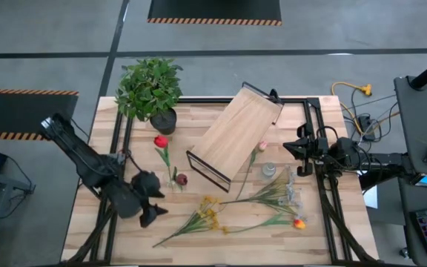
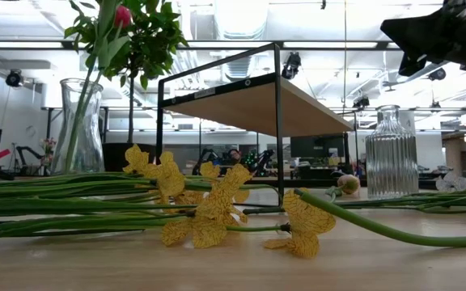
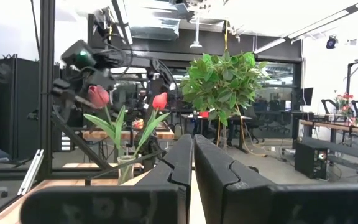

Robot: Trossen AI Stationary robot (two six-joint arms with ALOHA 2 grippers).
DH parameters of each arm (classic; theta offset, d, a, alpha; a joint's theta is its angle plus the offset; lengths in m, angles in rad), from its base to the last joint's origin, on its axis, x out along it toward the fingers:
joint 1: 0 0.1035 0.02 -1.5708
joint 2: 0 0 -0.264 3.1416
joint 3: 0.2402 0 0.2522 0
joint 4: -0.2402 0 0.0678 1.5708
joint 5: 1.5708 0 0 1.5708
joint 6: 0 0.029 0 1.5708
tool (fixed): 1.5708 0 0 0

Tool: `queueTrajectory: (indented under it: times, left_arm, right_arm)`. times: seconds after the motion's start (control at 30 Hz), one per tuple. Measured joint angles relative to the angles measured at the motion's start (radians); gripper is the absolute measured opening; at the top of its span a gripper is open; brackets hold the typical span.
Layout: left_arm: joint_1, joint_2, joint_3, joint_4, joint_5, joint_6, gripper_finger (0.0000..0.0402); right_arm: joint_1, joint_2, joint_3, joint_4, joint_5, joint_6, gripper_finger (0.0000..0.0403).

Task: Pick and place flowers into a vace then onto a shelf
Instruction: Put the yellow flowers into the left transparent vase

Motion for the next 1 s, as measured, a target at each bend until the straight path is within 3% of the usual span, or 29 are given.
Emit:
queueTrajectory:
  times: [0.33,0.6,1.0]
  left_arm:
    - [-0.069,0.272,0.106,0.000,0.001,-0.143,0.0276]
    - [-0.077,0.511,0.230,-0.006,0.006,-0.171,0.0276]
    - [-0.086,0.802,0.455,-0.188,0.016,-0.169,0.0276]
  right_arm:
    - [0.000,0.000,0.000,0.000,0.000,0.001,0.0009]
    - [0.000,0.000,0.000,-0.007,0.000,0.001,0.0009]
    - [0.000,0.000,0.000,-0.029,0.001,-0.003,0.0009]
